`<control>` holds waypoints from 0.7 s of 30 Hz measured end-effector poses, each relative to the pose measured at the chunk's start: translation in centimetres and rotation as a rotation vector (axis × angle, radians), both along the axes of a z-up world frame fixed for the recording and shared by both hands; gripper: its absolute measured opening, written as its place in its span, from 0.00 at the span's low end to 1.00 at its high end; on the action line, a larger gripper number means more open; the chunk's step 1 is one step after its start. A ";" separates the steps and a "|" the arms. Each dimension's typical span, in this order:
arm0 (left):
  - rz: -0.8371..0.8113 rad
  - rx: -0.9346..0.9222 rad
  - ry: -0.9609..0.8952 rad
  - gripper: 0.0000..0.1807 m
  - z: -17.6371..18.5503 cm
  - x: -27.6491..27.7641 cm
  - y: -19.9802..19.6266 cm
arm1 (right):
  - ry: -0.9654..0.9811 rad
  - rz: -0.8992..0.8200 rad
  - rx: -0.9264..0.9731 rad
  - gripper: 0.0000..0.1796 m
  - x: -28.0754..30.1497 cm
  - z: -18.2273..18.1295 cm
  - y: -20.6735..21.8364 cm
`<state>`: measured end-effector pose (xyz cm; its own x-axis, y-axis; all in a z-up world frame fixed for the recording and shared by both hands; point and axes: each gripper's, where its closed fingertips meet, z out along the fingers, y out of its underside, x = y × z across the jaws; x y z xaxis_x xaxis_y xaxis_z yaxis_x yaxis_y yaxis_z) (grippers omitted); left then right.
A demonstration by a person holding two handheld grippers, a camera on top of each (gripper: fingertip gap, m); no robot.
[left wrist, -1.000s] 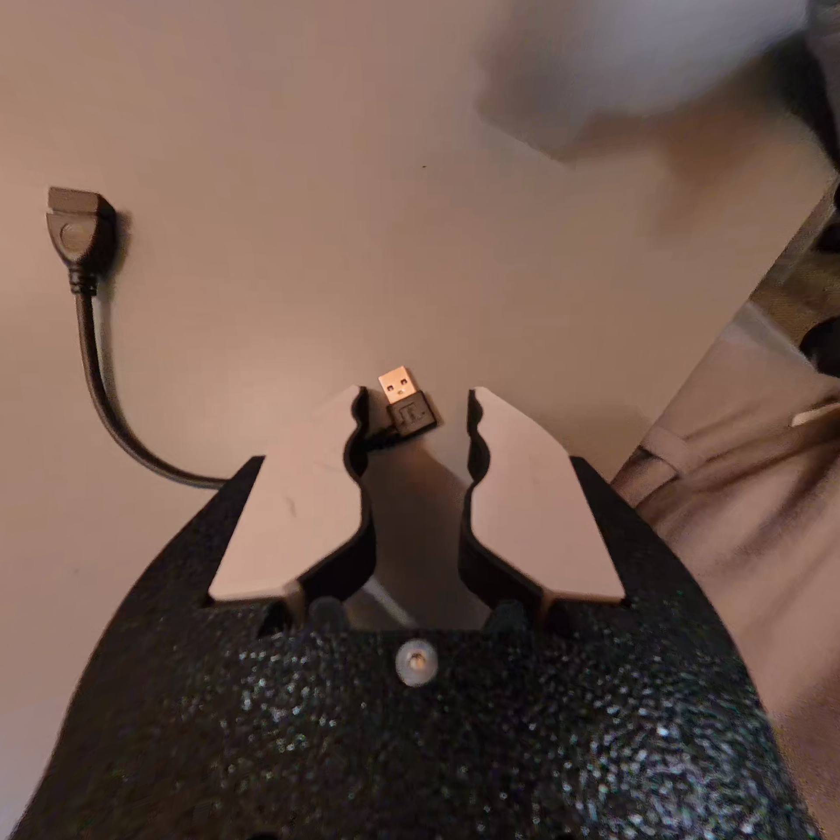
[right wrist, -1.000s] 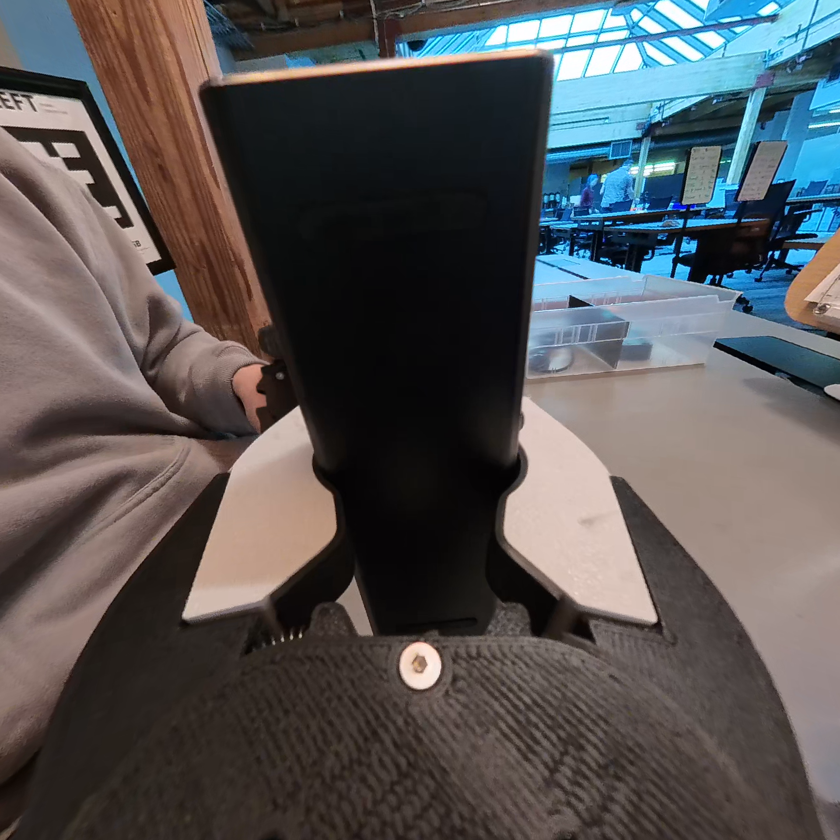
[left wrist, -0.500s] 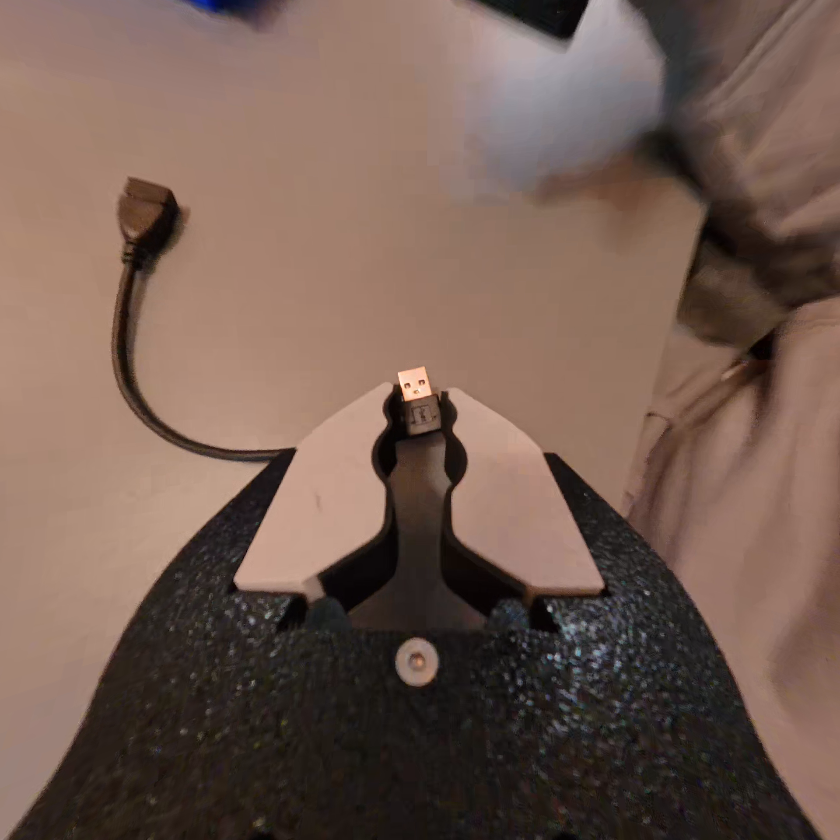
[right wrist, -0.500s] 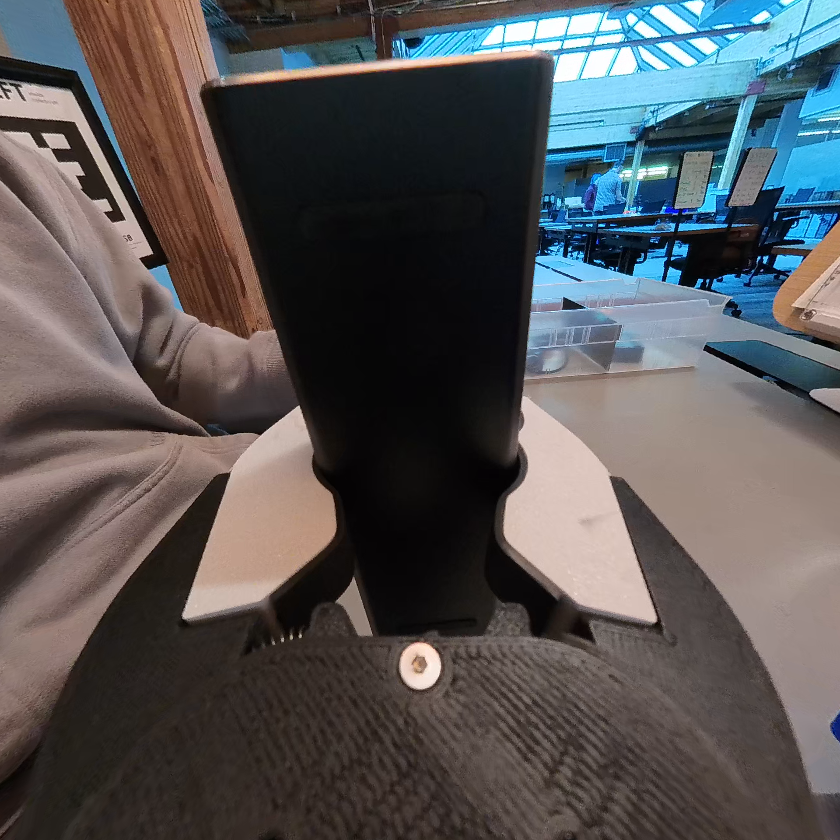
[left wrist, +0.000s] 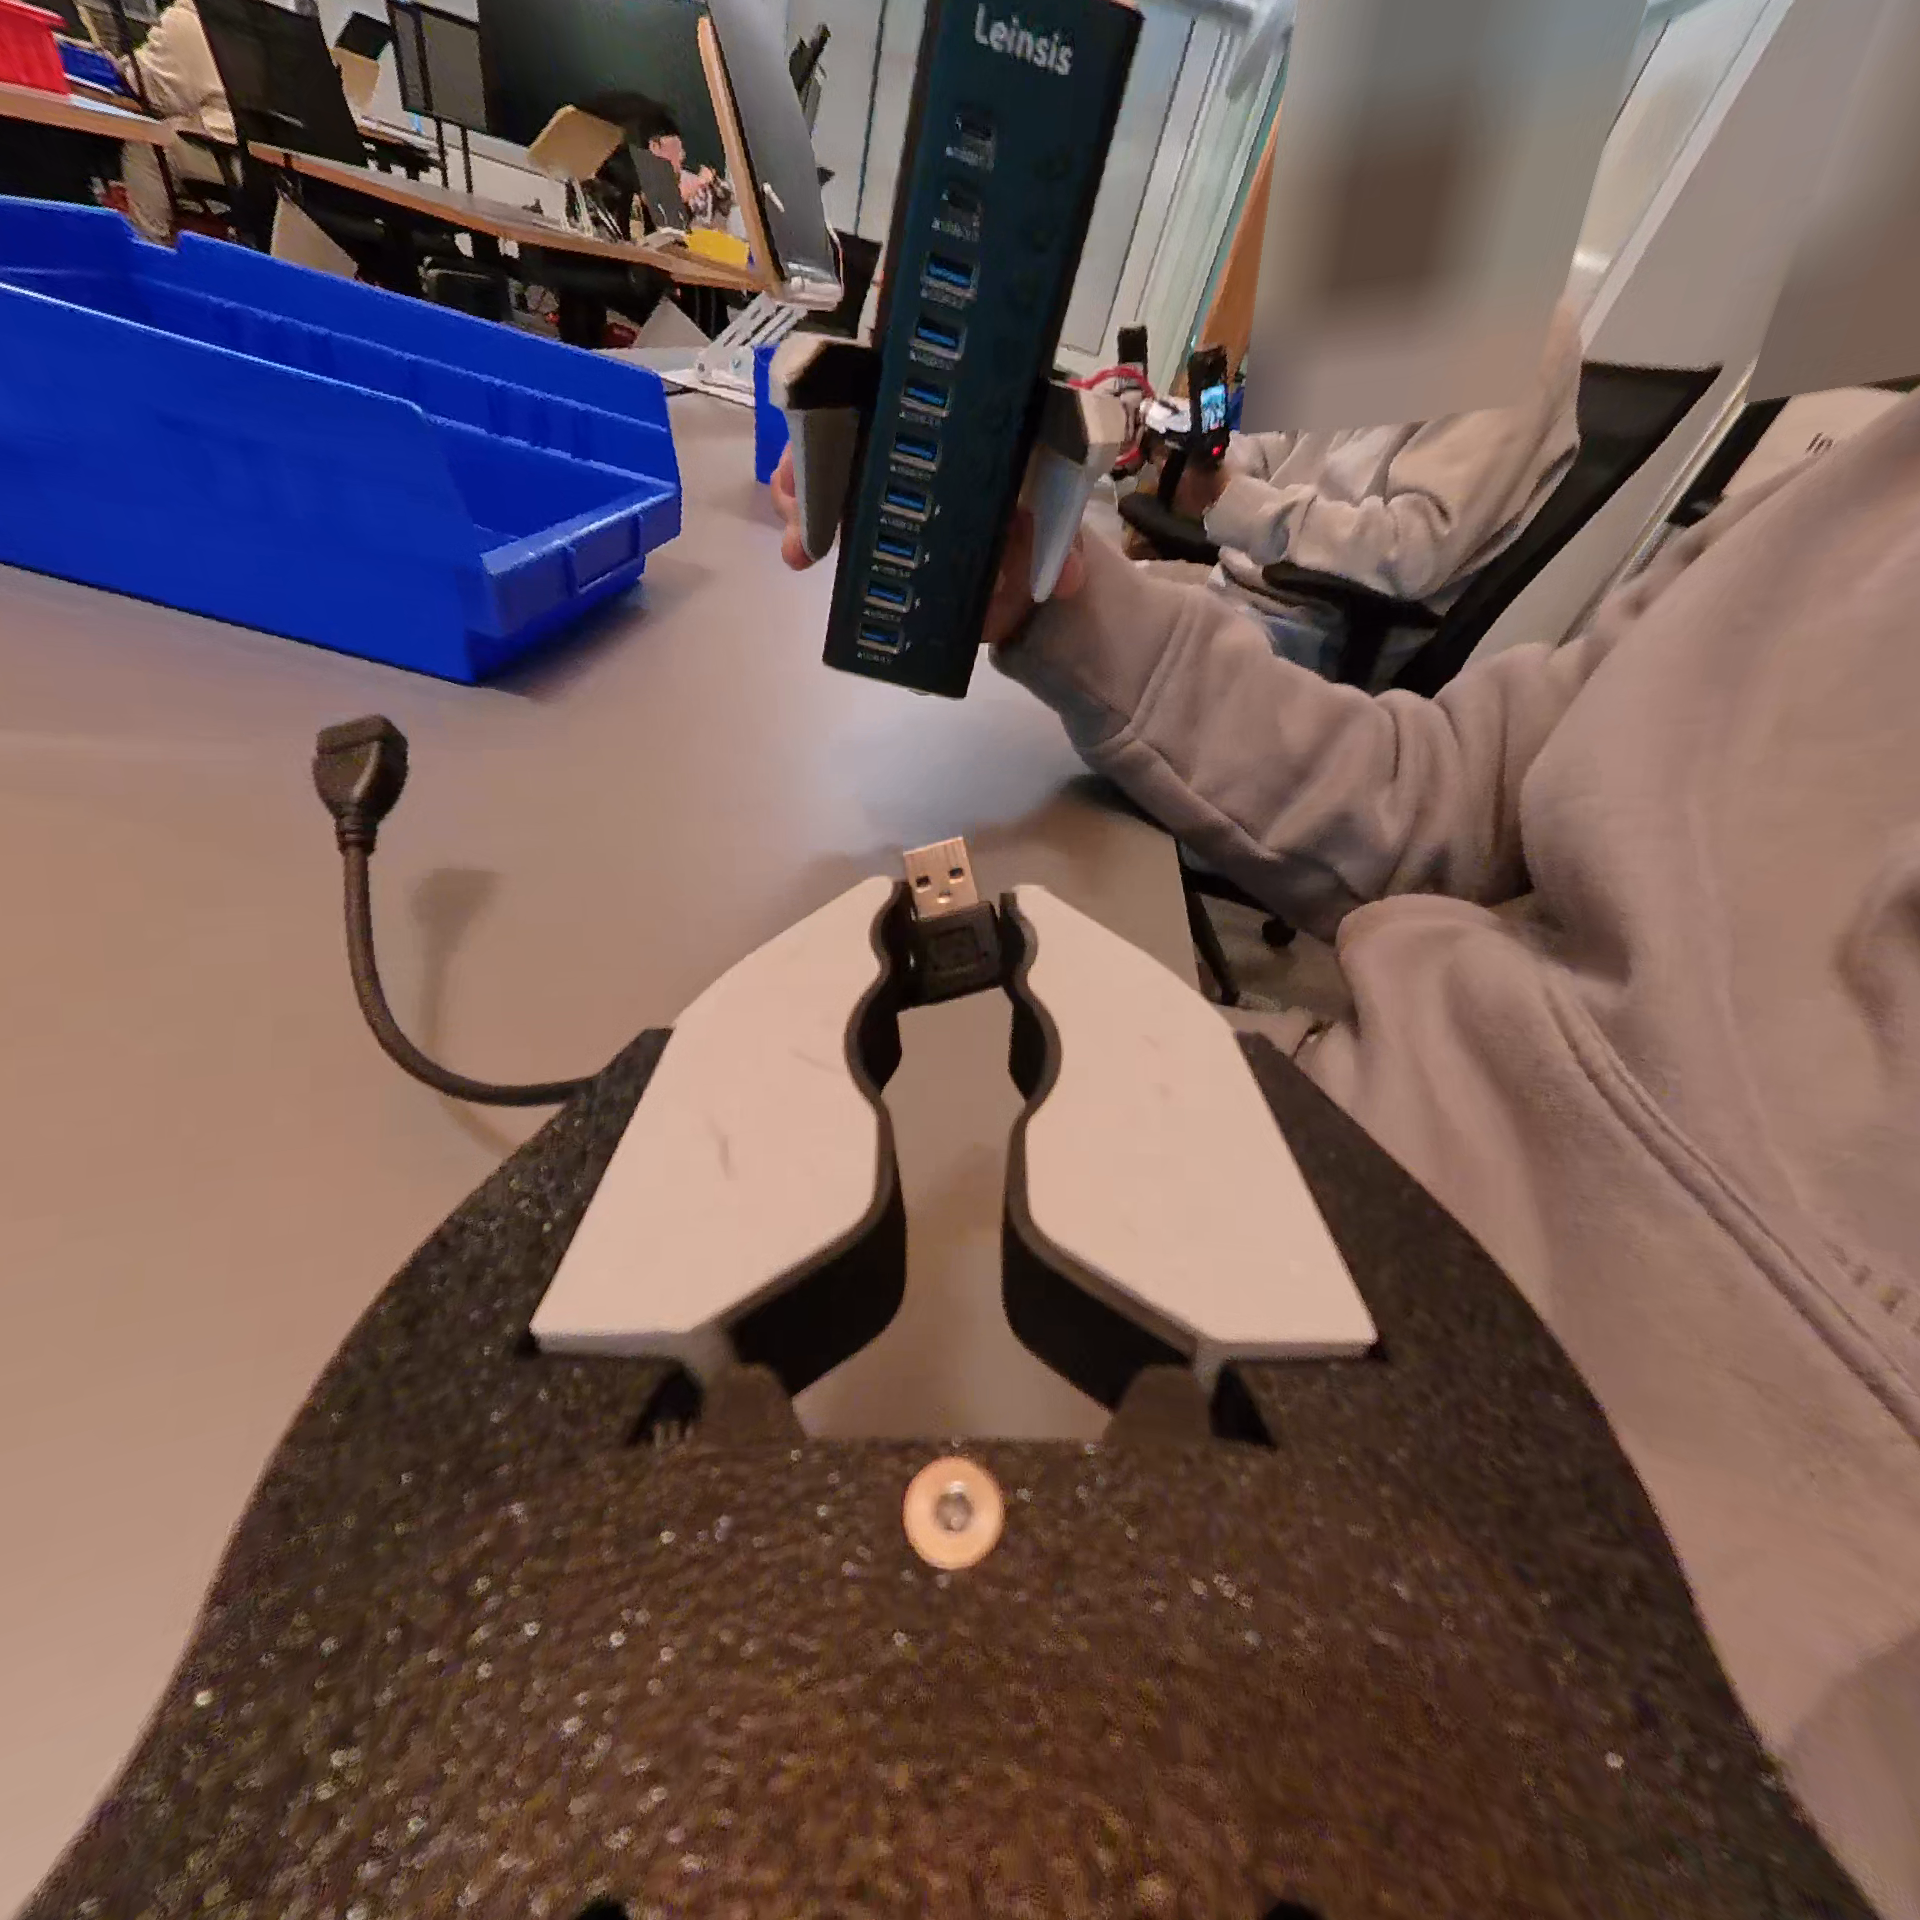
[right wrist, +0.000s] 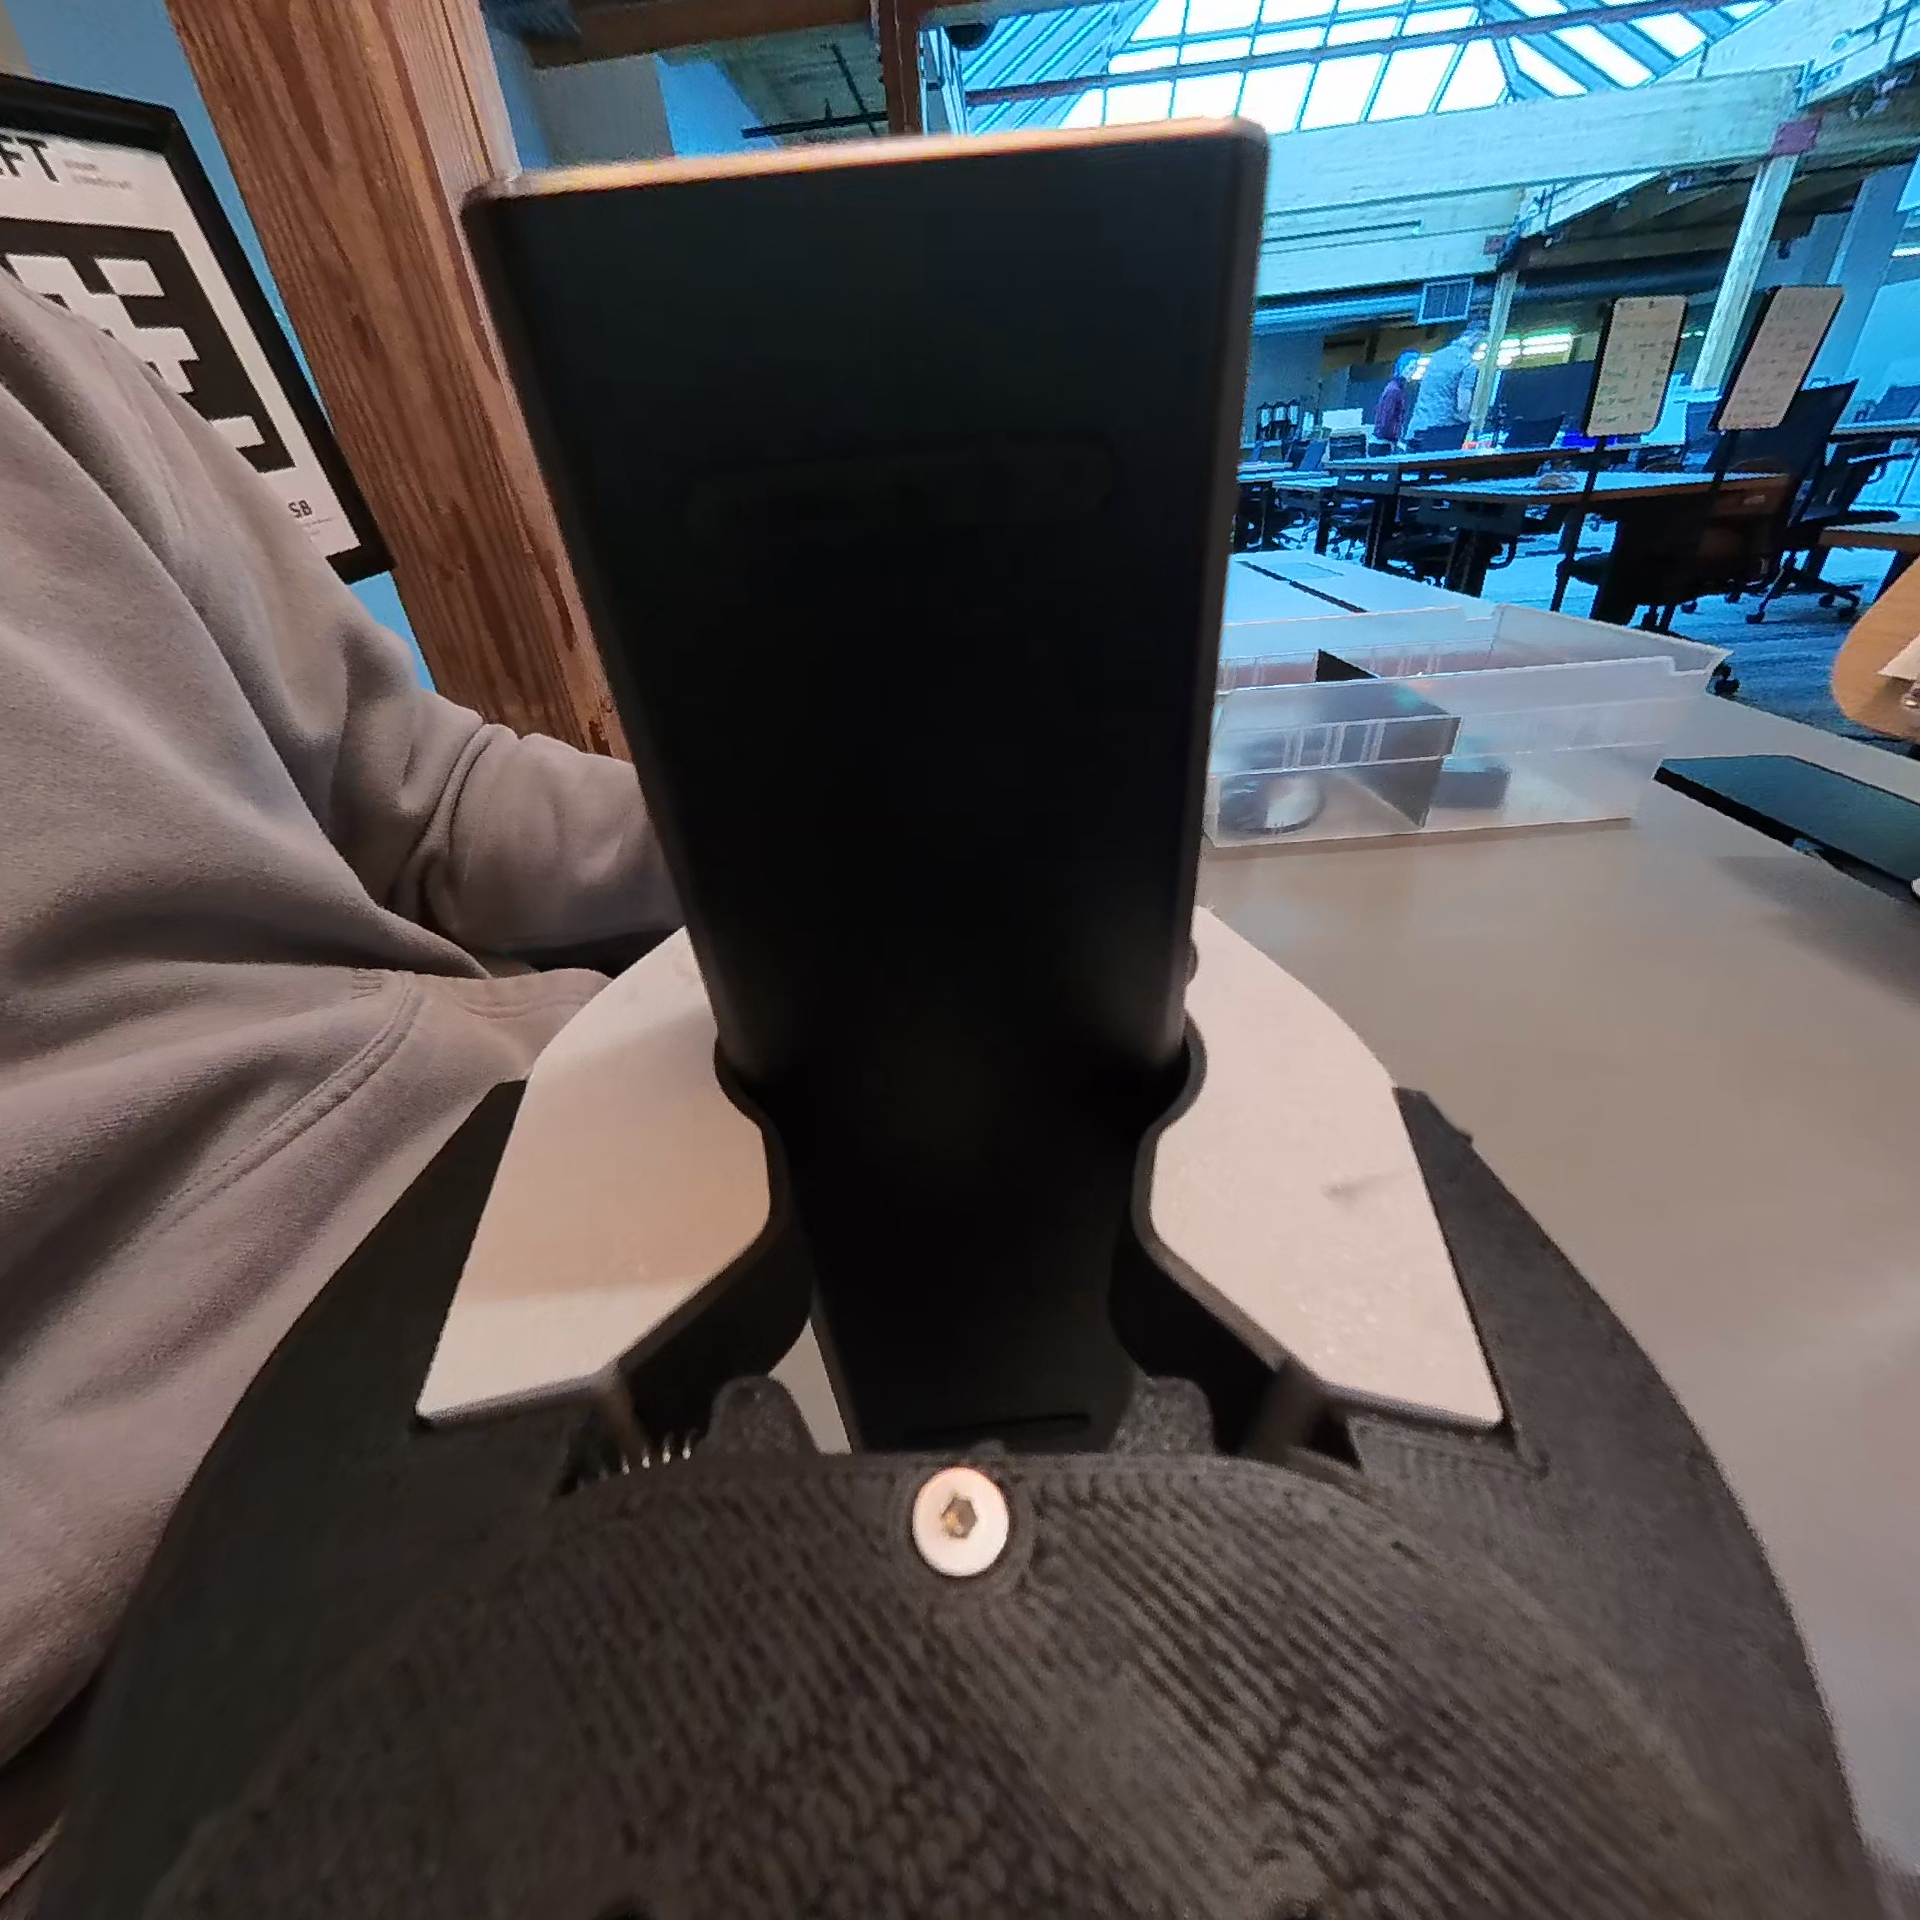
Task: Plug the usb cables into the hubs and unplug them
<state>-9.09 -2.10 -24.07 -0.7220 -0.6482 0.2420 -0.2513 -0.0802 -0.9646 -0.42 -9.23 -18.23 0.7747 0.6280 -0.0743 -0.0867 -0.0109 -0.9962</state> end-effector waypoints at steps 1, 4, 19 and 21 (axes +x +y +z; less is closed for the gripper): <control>0.008 0.014 0.004 0.09 -0.1 0.1 0.0 | 0.000 -0.002 0.001 0.41 0.0 0.0 0.1; 0.031 -0.101 0.088 0.09 0.9 0.7 -0.1 | 0.008 -0.004 -0.001 0.41 0.1 -0.1 0.2; 0.605 -0.741 0.506 0.04 -3.1 3.4 13.7 | 0.001 -0.009 -0.027 0.41 0.3 -0.7 0.0; 0.730 -0.515 0.468 0.07 -4.0 2.6 15.5 | 0.003 -0.008 -0.028 0.41 0.3 -0.7 0.0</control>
